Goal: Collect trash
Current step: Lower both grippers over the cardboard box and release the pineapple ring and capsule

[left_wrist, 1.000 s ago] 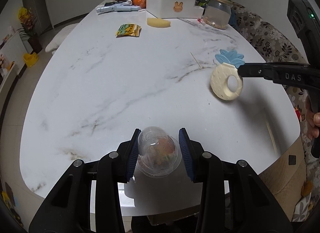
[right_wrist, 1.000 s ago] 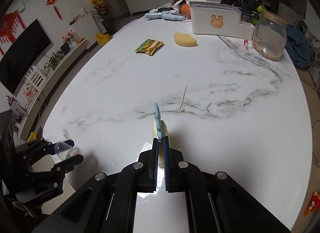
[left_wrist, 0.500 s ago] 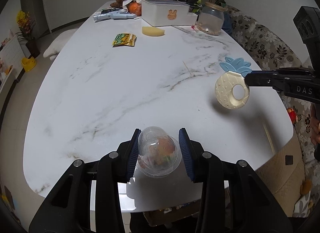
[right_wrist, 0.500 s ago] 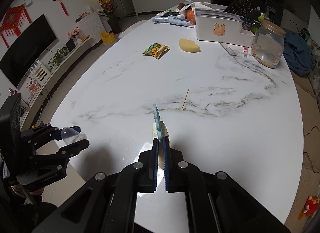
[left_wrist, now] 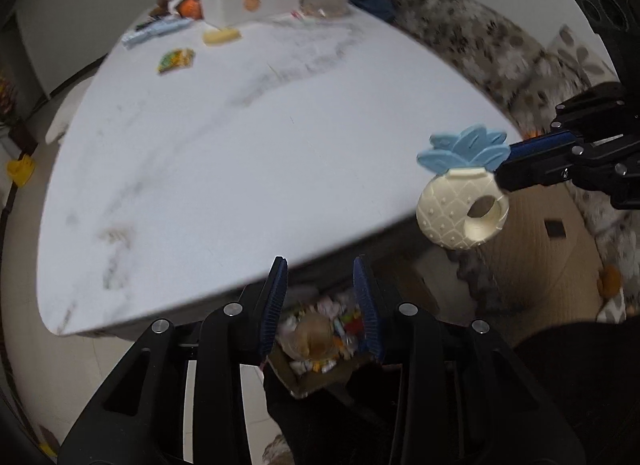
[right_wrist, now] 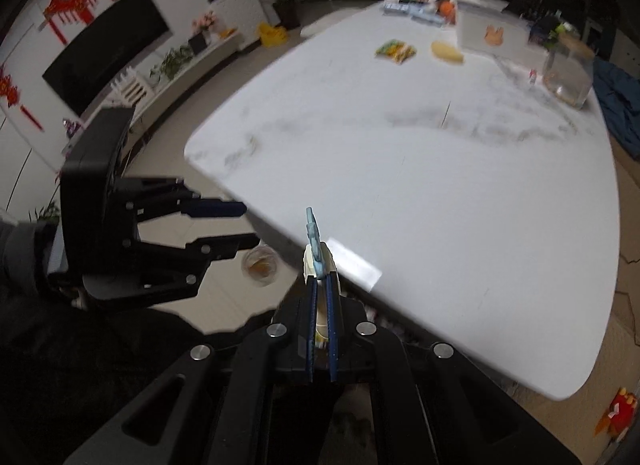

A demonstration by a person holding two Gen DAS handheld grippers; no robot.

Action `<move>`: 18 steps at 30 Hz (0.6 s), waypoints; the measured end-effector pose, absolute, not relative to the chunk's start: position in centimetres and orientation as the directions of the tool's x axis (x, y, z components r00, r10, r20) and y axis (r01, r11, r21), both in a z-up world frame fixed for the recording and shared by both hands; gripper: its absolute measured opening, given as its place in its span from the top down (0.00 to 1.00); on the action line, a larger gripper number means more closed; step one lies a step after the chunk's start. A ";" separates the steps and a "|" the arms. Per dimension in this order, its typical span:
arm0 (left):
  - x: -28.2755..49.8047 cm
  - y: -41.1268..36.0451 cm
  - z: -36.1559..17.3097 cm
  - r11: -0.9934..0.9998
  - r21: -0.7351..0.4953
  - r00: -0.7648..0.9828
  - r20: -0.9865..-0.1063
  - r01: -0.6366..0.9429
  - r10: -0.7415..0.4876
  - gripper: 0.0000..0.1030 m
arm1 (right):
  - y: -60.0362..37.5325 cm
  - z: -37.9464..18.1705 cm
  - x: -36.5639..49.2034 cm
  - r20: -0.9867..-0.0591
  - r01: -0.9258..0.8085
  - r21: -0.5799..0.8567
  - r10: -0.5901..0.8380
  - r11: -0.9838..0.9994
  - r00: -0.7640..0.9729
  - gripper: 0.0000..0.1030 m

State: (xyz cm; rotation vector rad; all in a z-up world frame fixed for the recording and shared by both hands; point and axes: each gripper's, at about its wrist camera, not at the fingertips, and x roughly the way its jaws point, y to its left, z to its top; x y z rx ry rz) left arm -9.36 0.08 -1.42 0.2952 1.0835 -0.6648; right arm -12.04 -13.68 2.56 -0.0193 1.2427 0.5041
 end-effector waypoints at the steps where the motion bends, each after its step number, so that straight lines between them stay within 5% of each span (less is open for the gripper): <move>1: -9.7 -0.2 -2.7 0.758 -0.106 0.259 -0.902 0.643 -0.346 0.43 | -13.3 0.9 -12.4 -0.917 -0.376 0.255 0.346 0.891 0.198 0.95; 2: -10.3 -0.5 -4.6 0.750 -0.098 0.236 -0.916 0.654 -0.326 0.11 | -13.0 -1.4 -12.7 -0.929 -0.380 0.252 0.332 0.890 0.162 0.85; 3: -10.8 -0.7 -6.3 0.747 -0.068 0.241 -0.924 0.662 -0.298 0.08 | -12.6 -4.3 -12.9 -0.940 -0.385 0.247 0.316 0.889 0.129 0.43; 4: -11.1 -0.9 -8.7 0.742 -0.039 0.222 -0.942 0.670 -0.250 0.08 | -12.5 -7.0 -13.1 -0.951 -0.381 0.229 0.290 0.895 0.108 0.29; 6: -11.3 -0.7 -11.1 0.744 -0.036 0.169 -0.966 0.667 -0.198 0.09 | -12.6 -11.2 -13.2 -0.961 -0.347 0.254 0.275 0.903 0.011 0.56; 7: -11.3 -0.4 -11.6 0.755 -0.032 0.160 -0.971 0.655 -0.180 0.09 | -13.0 -12.3 -13.5 -0.964 -0.323 0.259 0.264 0.910 -0.029 0.58; 18: -5.7 7.5 0.1 0.876 -0.074 0.372 -0.886 0.476 -0.277 0.09 | -18.0 3.3 -8.5 -0.905 -0.315 0.235 0.325 0.920 0.275 0.31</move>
